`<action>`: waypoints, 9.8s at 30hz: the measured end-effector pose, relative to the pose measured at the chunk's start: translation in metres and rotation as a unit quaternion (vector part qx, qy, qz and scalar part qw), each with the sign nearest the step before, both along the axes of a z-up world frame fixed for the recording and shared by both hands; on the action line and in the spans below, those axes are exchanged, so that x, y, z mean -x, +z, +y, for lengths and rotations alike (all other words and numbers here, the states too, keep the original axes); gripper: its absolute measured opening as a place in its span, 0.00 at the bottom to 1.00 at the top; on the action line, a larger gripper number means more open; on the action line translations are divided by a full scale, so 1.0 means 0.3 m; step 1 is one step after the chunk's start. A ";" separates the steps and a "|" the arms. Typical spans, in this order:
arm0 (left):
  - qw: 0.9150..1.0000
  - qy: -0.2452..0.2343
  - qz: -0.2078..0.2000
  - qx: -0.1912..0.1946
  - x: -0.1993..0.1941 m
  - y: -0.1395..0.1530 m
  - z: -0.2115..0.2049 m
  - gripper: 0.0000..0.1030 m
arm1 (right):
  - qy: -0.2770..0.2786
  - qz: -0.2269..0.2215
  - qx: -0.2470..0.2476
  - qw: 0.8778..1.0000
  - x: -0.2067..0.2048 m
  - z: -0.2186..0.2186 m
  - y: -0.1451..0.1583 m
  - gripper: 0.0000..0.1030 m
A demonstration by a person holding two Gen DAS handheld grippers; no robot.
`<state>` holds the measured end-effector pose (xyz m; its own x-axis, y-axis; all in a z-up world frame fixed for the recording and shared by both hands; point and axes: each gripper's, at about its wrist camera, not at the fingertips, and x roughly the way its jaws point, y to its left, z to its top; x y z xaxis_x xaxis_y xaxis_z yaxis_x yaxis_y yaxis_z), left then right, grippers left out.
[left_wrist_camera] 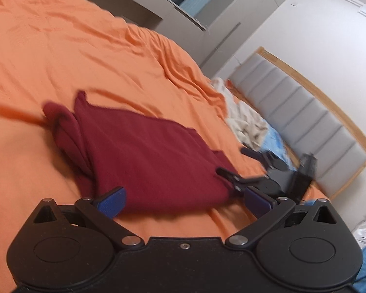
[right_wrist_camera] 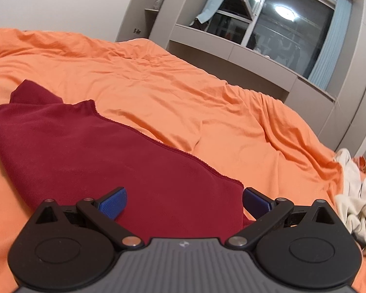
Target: Fold small clothes
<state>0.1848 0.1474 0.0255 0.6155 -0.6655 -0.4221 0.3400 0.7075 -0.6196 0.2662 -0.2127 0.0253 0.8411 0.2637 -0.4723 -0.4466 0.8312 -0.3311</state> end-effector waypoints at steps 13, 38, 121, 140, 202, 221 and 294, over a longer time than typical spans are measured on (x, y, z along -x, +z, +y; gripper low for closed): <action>0.996 -0.005 0.080 0.044 -0.068 -0.131 -0.122 0.99 | -0.025 0.037 -0.033 0.998 -0.014 -0.025 -0.014 1.00; 0.983 0.168 0.039 -0.061 -0.184 -0.111 -0.187 0.99 | -0.054 0.091 -0.074 0.992 -0.025 -0.013 -0.062 1.00; 0.953 0.123 -0.112 -0.251 -0.407 0.127 -0.646 0.16 | -0.161 0.066 -0.170 0.970 -0.052 -0.317 0.112 1.00; 0.926 -0.066 -0.120 -0.353 -0.325 -0.042 -1.089 0.24 | -0.228 0.088 -0.267 0.932 -0.083 -0.586 0.145 1.00; 0.880 -0.078 -0.302 -0.358 -0.031 -0.063 -0.870 0.86 | -0.185 0.213 -0.411 0.867 -0.251 -0.526 -0.114 0.53; 0.878 -0.103 -0.297 -0.362 -0.050 -0.064 -0.917 0.12 | -0.188 0.193 -0.406 0.873 -0.229 -0.537 -0.101 0.23; 0.980 0.098 -0.012 -0.175 -0.326 -0.170 -0.564 1.00 | -0.172 0.256 -0.290 0.906 -0.085 -0.544 -0.133 1.00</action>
